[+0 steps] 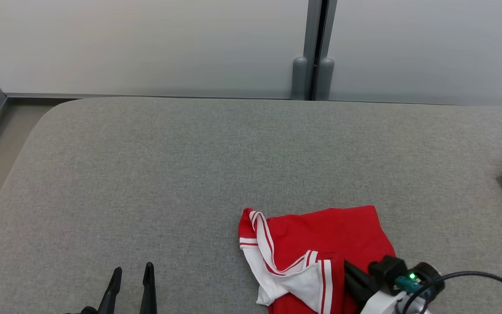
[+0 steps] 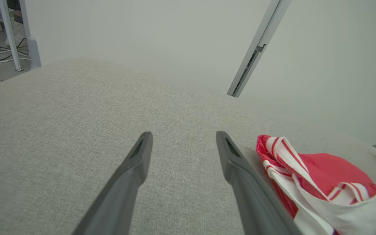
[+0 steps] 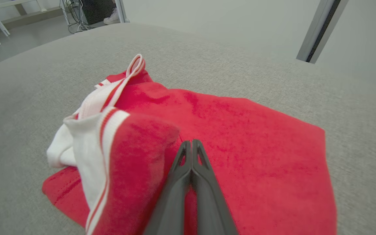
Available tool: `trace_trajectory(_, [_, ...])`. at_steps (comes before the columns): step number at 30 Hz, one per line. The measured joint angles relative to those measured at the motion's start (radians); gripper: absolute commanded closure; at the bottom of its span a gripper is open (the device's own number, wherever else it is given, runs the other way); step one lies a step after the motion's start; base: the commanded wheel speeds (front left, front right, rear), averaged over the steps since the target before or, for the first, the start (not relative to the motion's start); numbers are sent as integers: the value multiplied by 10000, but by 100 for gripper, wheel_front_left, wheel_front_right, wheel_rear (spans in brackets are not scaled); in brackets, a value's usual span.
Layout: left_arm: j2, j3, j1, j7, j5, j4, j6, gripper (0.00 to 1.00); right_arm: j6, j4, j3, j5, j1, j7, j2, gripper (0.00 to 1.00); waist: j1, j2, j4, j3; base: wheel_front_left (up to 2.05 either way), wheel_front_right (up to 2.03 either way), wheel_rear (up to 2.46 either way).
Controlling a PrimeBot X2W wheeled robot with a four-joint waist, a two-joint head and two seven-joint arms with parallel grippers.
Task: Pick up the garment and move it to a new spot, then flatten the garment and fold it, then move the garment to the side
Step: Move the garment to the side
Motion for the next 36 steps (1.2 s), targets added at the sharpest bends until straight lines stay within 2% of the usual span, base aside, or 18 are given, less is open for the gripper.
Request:
trace_trajectory(10, [6, 84, 20, 0, -75, -6, 86, 0, 0, -773, 3055, 606, -104, -2, -234, 100, 0, 0, 44, -55, 0, 0, 0])
trace_trajectory(13, [0, 109, 39, 0, -121, -8, 123, 0, 2, -991, 3455, 878, -93, 0, -407, 100, 0, 0, -106, -125, 0, 0, 0])
trace_trajectory(15, [0, 155, 88, 0, -153, -8, 144, 0, 0, -1149, 3312, 1012, -58, -2, -516, 100, 0, 0, -233, -192, 0, 0, 0])
trace_trajectory(18, [-2, 242, 200, 0, -153, -31, 146, 0, 0, -1542, 2499, 1045, 103, -2, -629, 100, 0, 0, -453, -331, 0, 0, 0])
trace_trajectory(19, [2, 288, 240, 0, -151, -42, 144, 0, 2, -1741, 2107, 1005, 216, -2, -679, 87, 0, 0, -535, -380, 0, 0, 0])
trace_trajectory(21, [2, 360, 259, 0, -82, -84, 144, 0, 0, -2188, 1055, 692, 539, -2, -746, 52, 0, 0, -690, -475, 0, 0, 0])
trace_trajectory(22, [-2, 430, 260, 0, -12, -107, 142, 0, 0, -2441, 437, 508, 739, -2, -771, 0, 0, 0, -762, -529, 0, 0, 0])
trace_trajectory(26, [4, 700, 441, 0, 290, -198, 144, 0, 0, -3103, -1756, -267, 1809, -4, -765, 0, 0, 0, -989, -769, 0, 0, 0])
trace_trajectory(30, [2, 913, 511, 0, 424, -364, 173, 0, 0, -3469, -3438, -846, 2693, -6, -616, 0, 0, 0, -1122, -944, 0, 0, 0])
trace_trajectory(34, [4, 1089, 679, 0, 550, -382, 165, 0, 0, -3331, -4612, -1360, 3439, -19, -499, 0, 0, 0, -1140, -1012, 0, 0, 0])
trace_trajectory(36, [0, 1110, 678, 0, 573, -364, 125, 0, 0, -3181, -4844, -1413, 3531, -19, -399, 0, 0, 0, -1117, -998, 0, 0, 0])
